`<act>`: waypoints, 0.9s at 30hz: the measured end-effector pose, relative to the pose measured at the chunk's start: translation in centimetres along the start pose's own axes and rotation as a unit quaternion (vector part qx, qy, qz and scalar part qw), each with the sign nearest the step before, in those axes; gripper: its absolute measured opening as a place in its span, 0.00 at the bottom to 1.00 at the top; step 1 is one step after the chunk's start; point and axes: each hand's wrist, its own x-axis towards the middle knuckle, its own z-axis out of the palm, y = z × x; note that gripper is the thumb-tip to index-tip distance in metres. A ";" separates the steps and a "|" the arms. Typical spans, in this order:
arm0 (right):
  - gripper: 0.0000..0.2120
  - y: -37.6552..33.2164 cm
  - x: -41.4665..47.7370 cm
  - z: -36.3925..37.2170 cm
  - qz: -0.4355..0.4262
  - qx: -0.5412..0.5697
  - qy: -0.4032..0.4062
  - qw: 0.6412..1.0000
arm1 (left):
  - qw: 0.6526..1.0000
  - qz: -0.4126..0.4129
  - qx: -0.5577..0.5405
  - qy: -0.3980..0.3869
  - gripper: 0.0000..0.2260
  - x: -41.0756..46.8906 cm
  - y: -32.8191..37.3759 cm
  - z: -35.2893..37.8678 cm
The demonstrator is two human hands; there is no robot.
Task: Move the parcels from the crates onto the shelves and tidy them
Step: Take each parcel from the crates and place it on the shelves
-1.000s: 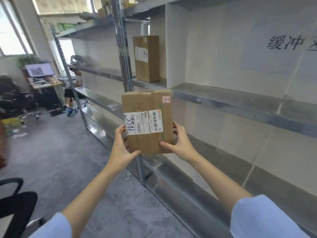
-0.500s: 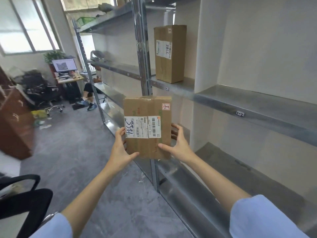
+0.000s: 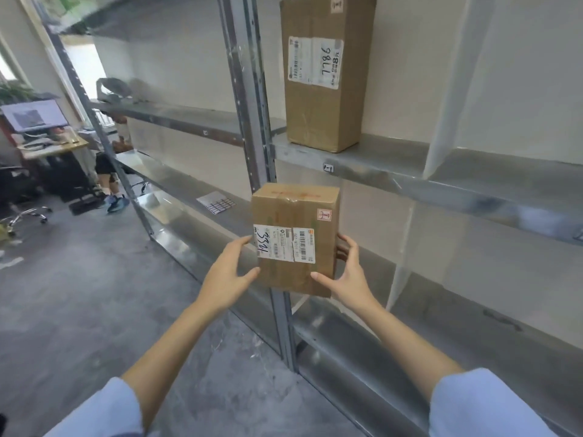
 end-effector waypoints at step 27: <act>0.42 15.9 13.9 4.0 0.088 0.010 0.178 0.980 | 0.956 0.095 0.251 -0.120 0.31 13.7 -10.3 12.0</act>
